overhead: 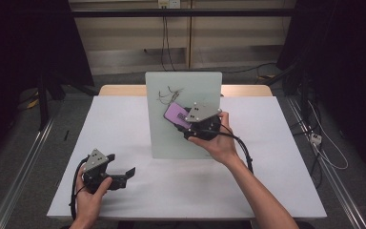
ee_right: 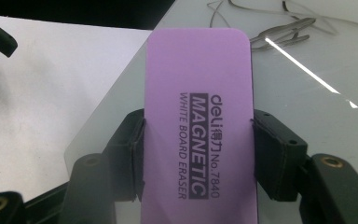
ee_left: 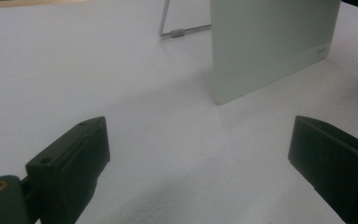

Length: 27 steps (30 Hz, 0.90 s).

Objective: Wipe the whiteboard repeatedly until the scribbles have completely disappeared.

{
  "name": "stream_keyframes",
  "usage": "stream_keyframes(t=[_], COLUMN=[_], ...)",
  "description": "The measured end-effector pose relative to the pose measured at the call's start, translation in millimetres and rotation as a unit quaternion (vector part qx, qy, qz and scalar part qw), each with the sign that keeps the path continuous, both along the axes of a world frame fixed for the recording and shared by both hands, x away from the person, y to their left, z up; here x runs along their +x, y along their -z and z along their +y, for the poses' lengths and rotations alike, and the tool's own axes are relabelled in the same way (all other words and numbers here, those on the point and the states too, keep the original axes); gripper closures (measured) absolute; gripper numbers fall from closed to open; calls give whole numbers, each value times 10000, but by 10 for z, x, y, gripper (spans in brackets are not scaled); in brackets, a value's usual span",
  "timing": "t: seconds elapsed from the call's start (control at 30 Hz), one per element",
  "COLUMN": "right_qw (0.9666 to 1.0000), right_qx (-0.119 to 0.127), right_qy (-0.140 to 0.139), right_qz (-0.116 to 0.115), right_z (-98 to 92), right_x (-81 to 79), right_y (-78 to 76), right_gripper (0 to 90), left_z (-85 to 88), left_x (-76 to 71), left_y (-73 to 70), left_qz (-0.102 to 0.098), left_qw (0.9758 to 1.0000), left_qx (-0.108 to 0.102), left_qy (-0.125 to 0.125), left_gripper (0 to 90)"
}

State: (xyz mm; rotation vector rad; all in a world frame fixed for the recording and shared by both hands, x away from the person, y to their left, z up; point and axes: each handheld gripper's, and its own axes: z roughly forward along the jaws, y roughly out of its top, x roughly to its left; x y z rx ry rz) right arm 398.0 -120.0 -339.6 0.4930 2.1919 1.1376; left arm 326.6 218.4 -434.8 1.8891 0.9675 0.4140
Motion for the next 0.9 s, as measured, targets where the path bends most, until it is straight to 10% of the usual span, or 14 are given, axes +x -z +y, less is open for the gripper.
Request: stream_keyframes(t=[0.9], right_qw=[9968], right_qx=[486], right_qy=[569], right_qz=[-297], right_z=[-276], right_x=[128], right_y=[-463], right_gripper=[418], left_z=[-2], left_x=[9], left_y=[3], left_qz=[2], left_qw=[10000], left_qx=[25], left_qy=[18], left_gripper=[53])
